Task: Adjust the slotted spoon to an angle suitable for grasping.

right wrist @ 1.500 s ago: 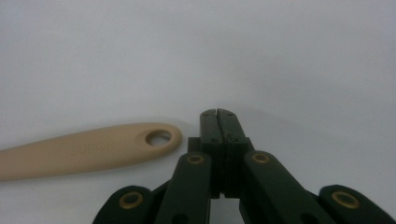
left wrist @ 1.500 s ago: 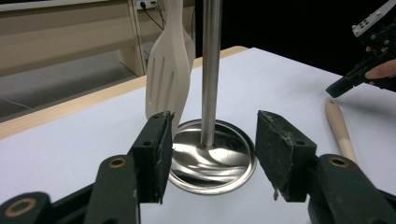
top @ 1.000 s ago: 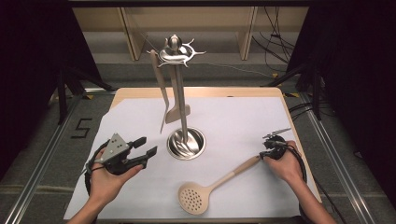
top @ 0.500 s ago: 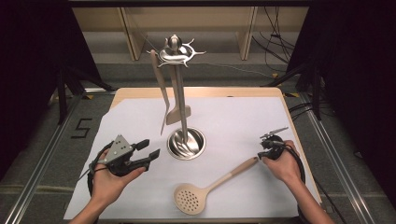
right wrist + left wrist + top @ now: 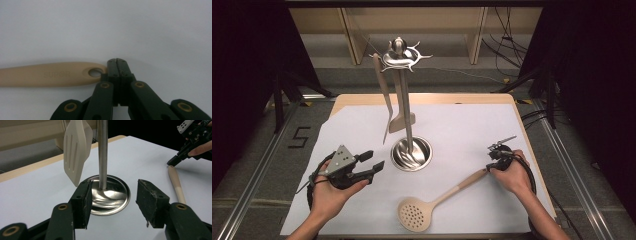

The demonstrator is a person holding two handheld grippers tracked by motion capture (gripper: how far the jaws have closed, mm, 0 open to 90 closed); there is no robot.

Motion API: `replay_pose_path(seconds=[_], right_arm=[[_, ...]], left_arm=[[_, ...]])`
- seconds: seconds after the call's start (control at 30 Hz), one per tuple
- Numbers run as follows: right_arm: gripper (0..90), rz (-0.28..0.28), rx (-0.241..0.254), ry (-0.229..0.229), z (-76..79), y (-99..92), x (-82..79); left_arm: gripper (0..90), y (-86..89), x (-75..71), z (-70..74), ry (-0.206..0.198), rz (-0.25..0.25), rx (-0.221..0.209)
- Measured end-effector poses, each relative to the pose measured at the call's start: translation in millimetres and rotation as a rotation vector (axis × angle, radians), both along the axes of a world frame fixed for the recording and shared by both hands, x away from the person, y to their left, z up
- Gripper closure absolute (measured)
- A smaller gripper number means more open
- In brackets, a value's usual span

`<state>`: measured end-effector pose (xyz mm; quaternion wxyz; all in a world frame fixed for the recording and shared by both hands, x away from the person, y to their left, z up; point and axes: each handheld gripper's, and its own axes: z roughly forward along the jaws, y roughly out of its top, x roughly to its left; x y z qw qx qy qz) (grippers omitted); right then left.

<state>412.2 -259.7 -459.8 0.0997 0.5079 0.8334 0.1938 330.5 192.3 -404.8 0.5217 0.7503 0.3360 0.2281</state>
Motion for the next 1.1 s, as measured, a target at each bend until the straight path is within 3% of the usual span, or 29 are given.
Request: replay_pose_path(seconds=[0.07,0.4,0.53,0.63,0.7,0.83,0.87,1.1], right_arm=[[90.0,0.009,-0.002,-0.007,-0.9,3.0,-1.2],[90.0,0.031,0.012,0.032,0.1,29.2,-15.0],[90.0,0.051,0.016,0.028,-0.8,42.0,-20.0],[90.0,0.063,0.005,0.026,-0.8,51.3,-23.8],[90.0,0.042,0.008,0.041,-0.2,56.5,-26.5],[90.0,0.032,0.025,0.035,-0.6,55.5,-25.6],[90.0,0.033,0.036,0.037,-0.6,54.5,-25.6],[82.4,0.029,0.03,-0.032,10.1,46.4,-35.4]], left_arm=[[45.5,-0.5,0.8,-0.7,-0.002,-0.006,-0.014],[45.5,-1.9,0.3,-2.0,0.016,-0.012,-0.001],[45.7,-3.4,0.1,-3.1,0.033,-0.021,0.006],[45.9,-5.0,0.1,-4.4,0.048,-0.031,0.024],[45.9,-6.6,0.2,-5.6,0.062,-0.044,0.045],[45.8,-14.1,0.9,-9.2,0.086,-0.082,0.079],[45.8,-18.4,-0.9,-10.5,0.119,-0.087,0.066],[44.4,-41.1,2.3,-15.2,0.173,-0.153,0.114]])
